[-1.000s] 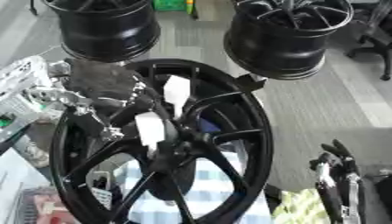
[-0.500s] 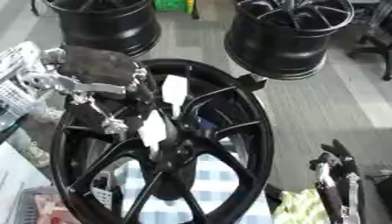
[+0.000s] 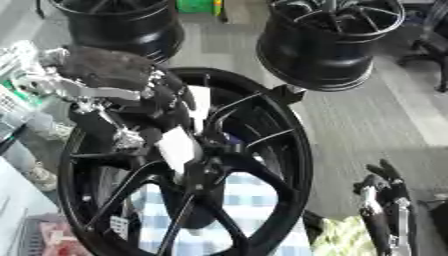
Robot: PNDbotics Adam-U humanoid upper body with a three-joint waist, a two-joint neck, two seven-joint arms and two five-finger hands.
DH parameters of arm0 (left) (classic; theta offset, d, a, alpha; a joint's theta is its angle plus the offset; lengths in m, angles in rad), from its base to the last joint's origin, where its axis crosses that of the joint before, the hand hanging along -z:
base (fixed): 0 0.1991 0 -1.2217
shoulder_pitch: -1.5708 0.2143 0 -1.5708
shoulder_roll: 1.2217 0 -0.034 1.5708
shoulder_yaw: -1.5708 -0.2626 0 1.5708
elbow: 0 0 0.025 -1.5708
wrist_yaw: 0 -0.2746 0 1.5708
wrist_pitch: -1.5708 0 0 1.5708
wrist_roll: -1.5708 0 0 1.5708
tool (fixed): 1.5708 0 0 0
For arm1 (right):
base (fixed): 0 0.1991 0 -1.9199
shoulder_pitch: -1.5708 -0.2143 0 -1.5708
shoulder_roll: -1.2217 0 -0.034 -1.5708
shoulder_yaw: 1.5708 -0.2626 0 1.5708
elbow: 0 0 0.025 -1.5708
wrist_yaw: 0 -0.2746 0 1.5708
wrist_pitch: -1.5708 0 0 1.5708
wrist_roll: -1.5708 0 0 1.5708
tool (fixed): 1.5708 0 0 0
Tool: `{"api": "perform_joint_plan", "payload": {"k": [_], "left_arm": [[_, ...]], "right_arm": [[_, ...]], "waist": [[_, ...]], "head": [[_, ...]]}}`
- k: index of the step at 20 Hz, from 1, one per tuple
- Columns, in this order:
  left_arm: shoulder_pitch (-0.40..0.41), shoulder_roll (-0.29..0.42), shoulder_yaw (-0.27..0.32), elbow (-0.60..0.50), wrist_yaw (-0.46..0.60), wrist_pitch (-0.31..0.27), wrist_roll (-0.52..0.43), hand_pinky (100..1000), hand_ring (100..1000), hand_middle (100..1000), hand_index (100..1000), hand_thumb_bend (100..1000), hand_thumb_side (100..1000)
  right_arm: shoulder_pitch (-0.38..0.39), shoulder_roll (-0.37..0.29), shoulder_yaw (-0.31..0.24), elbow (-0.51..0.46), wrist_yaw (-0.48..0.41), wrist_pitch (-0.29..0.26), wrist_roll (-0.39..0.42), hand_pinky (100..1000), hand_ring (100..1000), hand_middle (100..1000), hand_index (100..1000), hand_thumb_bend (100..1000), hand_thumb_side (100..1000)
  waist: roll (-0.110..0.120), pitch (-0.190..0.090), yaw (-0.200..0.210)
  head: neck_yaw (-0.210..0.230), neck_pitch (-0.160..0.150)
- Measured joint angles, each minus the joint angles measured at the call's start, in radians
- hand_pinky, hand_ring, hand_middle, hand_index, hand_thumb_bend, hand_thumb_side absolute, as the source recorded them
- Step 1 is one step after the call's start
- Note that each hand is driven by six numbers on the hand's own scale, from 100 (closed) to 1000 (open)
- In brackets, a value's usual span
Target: Pull the pin out of the wheel hub.
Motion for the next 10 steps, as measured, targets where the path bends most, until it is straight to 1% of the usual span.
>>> {"api": "perform_joint_plan", "payload": {"k": [6, 10], "left_arm": [[0.004, -0.002, -0.049, 0.044, -0.035, -0.015, 0.015, 884, 886, 843, 872, 198, 100], [0.004, -0.017, -0.068, 0.083, -0.056, -0.022, 0.022, 879, 881, 844, 880, 215, 107]], "right_arm": [[-0.002, 0.0, 0.001, 0.004, -0.001, -0.003, 0.003, 520, 540, 732, 895, 100, 550], [-0.005, 0.0, 0.006, 0.004, -0.001, -0.004, 0.005, 520, 540, 732, 895, 100, 550]], "waist": [[0.001, 0.0, -0.004], [0.0, 0.0, -0.008]], "head": [[0.001, 0.0], [0.002, 0.0]]}}
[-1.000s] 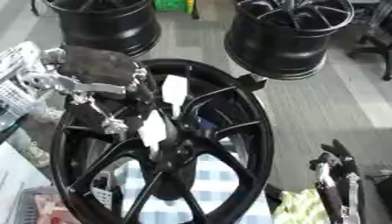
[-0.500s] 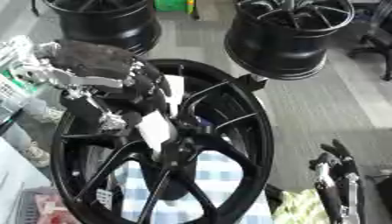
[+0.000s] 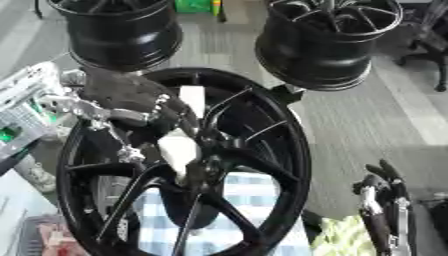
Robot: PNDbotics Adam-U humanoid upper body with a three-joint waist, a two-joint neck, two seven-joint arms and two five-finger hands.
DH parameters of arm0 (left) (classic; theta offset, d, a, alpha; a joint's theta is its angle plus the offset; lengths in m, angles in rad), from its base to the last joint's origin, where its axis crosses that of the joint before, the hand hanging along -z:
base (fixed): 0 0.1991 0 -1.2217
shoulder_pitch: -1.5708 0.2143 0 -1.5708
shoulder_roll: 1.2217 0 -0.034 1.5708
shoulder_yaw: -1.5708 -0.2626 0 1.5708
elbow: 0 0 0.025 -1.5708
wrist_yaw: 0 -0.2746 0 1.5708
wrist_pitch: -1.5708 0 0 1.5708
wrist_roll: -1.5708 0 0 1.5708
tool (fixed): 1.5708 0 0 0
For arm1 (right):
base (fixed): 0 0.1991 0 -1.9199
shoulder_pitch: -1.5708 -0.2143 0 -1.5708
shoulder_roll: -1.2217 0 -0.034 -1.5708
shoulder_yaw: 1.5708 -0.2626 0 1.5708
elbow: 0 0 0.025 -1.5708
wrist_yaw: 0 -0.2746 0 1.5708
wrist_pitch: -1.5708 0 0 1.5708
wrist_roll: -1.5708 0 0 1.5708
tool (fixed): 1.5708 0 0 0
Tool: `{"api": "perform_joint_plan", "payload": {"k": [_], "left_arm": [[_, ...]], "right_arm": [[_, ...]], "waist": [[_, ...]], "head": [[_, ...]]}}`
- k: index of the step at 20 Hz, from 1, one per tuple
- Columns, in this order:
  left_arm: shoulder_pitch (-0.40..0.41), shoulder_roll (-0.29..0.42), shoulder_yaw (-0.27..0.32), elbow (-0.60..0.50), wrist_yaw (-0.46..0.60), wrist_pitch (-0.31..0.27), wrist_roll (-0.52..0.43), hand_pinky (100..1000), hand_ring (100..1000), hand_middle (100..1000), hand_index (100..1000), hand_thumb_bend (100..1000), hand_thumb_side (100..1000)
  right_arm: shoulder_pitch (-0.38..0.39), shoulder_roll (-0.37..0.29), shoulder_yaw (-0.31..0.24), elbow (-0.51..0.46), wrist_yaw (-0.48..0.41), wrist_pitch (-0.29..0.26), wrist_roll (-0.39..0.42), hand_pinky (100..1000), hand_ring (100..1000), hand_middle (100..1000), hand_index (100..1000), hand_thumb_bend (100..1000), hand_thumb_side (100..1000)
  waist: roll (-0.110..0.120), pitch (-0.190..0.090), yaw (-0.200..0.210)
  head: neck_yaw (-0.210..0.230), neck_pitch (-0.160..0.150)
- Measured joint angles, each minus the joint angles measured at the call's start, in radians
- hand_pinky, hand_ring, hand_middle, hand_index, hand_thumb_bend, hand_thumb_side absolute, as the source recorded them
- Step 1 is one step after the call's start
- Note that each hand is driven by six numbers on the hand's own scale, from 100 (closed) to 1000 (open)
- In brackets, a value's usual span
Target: Pull the pin out of the wheel hub.
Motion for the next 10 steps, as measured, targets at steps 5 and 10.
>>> {"api": "perform_joint_plan", "payload": {"k": [5, 10], "left_arm": [[-0.006, -0.023, -0.011, 0.039, -0.007, -0.004, 0.004, 861, 840, 802, 873, 174, 120], [-0.014, -0.037, -0.019, 0.052, 0.041, 0.005, -0.005, 851, 822, 785, 876, 150, 153]], "right_arm": [[-0.003, 0.0, 0.0, 0.0, -0.003, -0.002, 0.004, 520, 540, 732, 895, 100, 551], [-0.003, 0.0, 0.003, 0.0, -0.005, -0.002, 0.006, 520, 541, 732, 895, 100, 552]], "waist": [[0.0, 0.0, -0.002], [0.0, 0.002, -0.003]], "head": [[0.001, 0.0], [0.004, 0.0]]}}
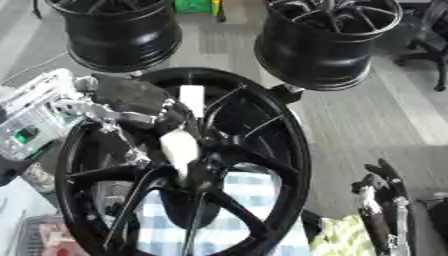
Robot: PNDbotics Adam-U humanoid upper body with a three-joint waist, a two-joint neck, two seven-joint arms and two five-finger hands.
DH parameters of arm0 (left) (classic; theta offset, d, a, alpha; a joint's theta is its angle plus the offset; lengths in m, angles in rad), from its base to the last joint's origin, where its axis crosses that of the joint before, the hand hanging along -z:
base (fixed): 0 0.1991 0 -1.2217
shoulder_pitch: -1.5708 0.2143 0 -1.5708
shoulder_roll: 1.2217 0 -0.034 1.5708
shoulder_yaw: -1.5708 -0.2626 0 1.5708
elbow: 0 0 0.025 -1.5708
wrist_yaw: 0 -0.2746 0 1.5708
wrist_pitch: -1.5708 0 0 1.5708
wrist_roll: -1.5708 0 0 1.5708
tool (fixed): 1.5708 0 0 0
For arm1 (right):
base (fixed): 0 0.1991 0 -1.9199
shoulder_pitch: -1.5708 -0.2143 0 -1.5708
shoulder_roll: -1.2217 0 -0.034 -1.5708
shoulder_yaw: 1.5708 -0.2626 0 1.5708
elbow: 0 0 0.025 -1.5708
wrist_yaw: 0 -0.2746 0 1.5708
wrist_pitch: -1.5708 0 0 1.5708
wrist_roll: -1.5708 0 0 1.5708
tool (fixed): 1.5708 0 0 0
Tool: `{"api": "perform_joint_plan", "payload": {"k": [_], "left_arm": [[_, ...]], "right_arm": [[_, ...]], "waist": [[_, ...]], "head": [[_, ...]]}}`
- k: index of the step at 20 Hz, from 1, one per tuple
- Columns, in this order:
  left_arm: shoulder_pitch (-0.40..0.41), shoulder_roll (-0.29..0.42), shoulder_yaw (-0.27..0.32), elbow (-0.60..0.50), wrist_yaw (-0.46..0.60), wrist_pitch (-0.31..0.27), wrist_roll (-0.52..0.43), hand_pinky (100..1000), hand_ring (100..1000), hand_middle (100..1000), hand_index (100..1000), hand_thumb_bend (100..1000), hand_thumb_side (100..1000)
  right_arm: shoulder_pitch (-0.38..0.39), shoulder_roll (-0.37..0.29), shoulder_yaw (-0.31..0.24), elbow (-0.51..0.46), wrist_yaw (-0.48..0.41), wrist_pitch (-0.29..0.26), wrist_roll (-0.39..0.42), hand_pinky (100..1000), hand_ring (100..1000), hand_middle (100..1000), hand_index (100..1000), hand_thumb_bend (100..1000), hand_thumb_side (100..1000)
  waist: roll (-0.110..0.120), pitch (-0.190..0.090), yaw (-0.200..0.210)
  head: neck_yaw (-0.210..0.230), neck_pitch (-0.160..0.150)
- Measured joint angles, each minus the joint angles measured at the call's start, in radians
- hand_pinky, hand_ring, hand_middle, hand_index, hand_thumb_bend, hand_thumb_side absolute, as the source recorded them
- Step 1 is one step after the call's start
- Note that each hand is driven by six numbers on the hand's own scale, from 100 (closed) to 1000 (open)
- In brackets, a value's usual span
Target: Pull the pin out of the wheel hub.
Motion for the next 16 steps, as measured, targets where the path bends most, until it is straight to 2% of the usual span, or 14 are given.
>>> {"api": "perform_joint_plan", "payload": {"k": [9, 11, 12, 14, 16], "left_arm": [[-0.007, 0.0, -0.017, -0.034, 0.075, 0.027, -0.027, 845, 804, 761, 863, 132, 171], [-0.007, 0.0, -0.017, -0.039, 0.086, 0.031, -0.031, 830, 774, 707, 825, 100, 141], [-0.007, 0.0, -0.017, -0.04, 0.093, 0.033, -0.033, 815, 743, 651, 779, 100, 104], [-0.007, 0.0, -0.017, -0.04, 0.117, 0.04, -0.04, 793, 671, 545, 701, 100, 113], [-0.007, 0.0, -0.017, -0.04, 0.141, 0.049, -0.049, 780, 632, 501, 666, 100, 122]], "right_arm": [[0.0, 0.0, 0.003, 0.005, -0.002, -0.002, 0.002, 520, 541, 732, 895, 100, 551], [0.0, 0.0, 0.003, 0.005, -0.002, -0.002, 0.002, 521, 541, 732, 895, 100, 551], [0.0, 0.0, 0.003, 0.005, -0.002, -0.002, 0.002, 521, 541, 732, 895, 100, 552], [0.0, 0.0, 0.003, 0.005, -0.002, -0.002, 0.003, 521, 541, 732, 896, 100, 552], [0.0, 0.0, 0.003, 0.005, -0.002, -0.002, 0.003, 521, 541, 732, 896, 100, 552]], "waist": [[0.001, 0.0, -0.001], [0.001, 0.0, -0.001], [0.001, 0.0, -0.001], [0.0, 0.0, 0.0], [0.0, 0.0, 0.0]], "head": [[0.001, 0.0], [0.001, 0.0], [0.001, 0.0], [0.001, 0.0], [0.001, 0.0]]}}
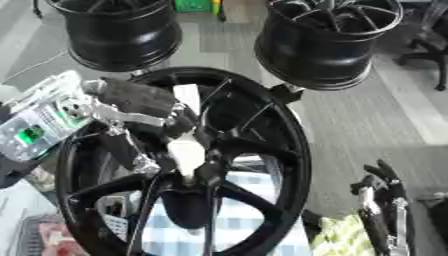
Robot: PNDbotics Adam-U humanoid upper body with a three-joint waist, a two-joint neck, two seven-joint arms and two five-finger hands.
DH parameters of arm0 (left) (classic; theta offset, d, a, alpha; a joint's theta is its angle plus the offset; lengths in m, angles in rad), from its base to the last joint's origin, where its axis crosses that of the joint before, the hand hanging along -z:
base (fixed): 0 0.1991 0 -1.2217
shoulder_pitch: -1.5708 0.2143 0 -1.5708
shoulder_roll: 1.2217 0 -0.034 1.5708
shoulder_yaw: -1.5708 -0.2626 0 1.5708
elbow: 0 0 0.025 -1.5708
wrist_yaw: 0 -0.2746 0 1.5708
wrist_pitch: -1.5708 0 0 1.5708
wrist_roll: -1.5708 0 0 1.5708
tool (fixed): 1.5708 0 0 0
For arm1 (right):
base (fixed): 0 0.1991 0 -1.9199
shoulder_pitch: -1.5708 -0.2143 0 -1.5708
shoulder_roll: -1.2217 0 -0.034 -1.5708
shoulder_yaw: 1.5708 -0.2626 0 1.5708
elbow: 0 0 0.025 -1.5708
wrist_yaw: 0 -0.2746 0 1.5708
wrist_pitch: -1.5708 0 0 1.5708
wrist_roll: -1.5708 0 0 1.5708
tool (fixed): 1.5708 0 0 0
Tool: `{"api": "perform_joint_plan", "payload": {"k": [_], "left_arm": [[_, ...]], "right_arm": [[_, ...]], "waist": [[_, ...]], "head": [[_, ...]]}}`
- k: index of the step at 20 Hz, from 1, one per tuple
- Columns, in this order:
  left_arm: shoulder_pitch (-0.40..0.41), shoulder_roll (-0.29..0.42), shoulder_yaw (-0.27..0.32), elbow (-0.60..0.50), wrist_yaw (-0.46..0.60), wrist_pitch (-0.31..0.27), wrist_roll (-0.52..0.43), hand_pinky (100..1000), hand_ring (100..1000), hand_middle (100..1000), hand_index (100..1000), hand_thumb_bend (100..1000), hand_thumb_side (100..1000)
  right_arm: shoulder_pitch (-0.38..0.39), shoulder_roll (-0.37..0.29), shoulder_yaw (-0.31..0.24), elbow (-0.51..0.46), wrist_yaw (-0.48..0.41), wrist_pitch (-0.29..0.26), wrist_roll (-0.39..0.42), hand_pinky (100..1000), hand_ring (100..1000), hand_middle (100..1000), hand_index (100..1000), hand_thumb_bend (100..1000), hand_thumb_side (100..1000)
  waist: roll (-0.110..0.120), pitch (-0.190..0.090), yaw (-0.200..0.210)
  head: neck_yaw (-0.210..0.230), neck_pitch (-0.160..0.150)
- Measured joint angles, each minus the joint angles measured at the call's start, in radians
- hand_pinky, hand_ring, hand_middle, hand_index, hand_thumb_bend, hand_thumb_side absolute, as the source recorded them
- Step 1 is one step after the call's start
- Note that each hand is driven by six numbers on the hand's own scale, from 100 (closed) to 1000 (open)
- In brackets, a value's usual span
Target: Pull the pin out of the wheel hub.
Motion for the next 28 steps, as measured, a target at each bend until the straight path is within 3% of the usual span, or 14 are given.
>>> {"api": "perform_joint_plan", "payload": {"k": [2, 5, 13, 19, 22, 28], "left_arm": [[0.0, 0.0, 0.0, 0.0, 0.025, 0.01, -0.01, 740, 547, 395, 583, 100, 159], [0.0, 0.0, 0.009, 0.0, 0.082, 0.028, -0.028, 708, 491, 313, 531, 100, 213], [-0.017, 0.004, 0.09, -0.032, 0.231, 0.076, -0.076, 694, 482, 294, 521, 100, 209], [-0.013, 0.076, 0.217, -0.083, 0.288, 0.09, -0.09, 706, 492, 301, 525, 100, 164], [0.044, 0.146, 0.299, -0.11, 0.304, 0.082, -0.082, 708, 496, 315, 537, 100, 154], [0.251, 0.283, 0.469, -0.092, 0.296, 0.052, 0.0, 708, 503, 337, 559, 100, 148]], "right_arm": [[0.0, 0.0, 0.0, 0.0, 0.0, 0.0, 0.0, 521, 541, 732, 896, 100, 552], [0.001, 0.0, 0.0, 0.0, 0.0, 0.0, 0.001, 520, 541, 732, 896, 100, 552], [0.001, 0.0, 0.0, 0.0, 0.0, 0.002, 0.002, 520, 541, 732, 896, 100, 553], [0.002, 0.0, -0.005, 0.0, 0.0, 0.004, 0.0, 520, 541, 732, 896, 100, 553], [0.005, 0.0, -0.01, 0.0, 0.0, 0.004, -0.004, 520, 541, 732, 896, 100, 551], [0.012, 0.0, -0.025, 0.0, 0.005, 0.01, -0.017, 519, 540, 732, 896, 100, 550]], "waist": [[0.0, 0.0, 0.001], [-0.001, 0.0, 0.003], [-0.001, 0.0, 0.012], [0.003, 0.0, 0.027], [0.01, -0.001, 0.036], [0.011, -0.003, 0.053]], "head": [[0.0, 0.0], [0.0, 0.0], [-0.005, 0.0], [-0.014, -0.001], [-0.023, -0.001], [-0.04, -0.004]]}}
